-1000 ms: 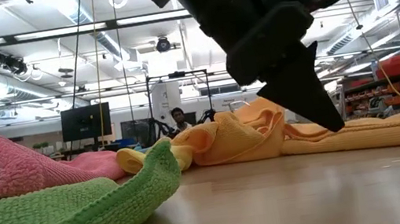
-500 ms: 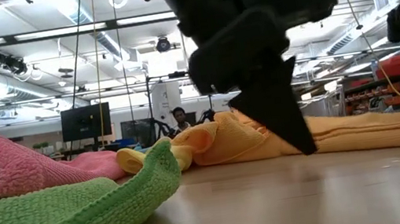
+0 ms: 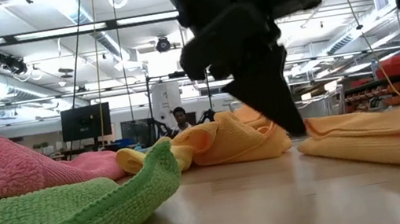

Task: Fold microfiber towels
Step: Fold the right orange microfiber cloth

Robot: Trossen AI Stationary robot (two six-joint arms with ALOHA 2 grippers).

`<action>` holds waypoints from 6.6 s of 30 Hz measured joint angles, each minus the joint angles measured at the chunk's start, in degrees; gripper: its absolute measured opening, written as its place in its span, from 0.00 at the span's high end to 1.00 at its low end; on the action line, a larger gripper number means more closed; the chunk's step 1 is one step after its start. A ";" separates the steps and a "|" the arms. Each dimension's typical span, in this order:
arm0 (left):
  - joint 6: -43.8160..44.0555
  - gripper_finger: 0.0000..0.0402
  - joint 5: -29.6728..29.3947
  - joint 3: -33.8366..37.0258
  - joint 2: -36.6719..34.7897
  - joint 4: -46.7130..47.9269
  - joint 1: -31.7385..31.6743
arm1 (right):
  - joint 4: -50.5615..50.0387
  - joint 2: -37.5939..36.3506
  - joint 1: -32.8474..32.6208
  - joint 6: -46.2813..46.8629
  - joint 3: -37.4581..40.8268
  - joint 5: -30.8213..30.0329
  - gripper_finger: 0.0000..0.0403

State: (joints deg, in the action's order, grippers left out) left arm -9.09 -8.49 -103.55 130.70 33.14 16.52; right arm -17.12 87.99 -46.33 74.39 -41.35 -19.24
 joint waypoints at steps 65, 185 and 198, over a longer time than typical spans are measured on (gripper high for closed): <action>-3.48 0.94 0.83 -0.30 5.37 -16.29 -2.38 | 36.43 3.13 -6.88 -34.77 9.21 -24.46 0.60; 19.53 0.96 0.71 0.83 1.63 -16.45 14.82 | 14.29 30.60 -9.10 -53.46 -26.17 -25.89 0.45; 26.56 0.95 -5.76 0.83 1.65 -17.08 16.84 | 10.80 34.94 -9.57 -47.86 -30.16 -28.01 0.39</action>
State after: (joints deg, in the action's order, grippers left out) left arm 17.46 -14.25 -102.72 132.35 16.06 33.36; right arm -6.32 122.92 -55.90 26.54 -71.50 -47.26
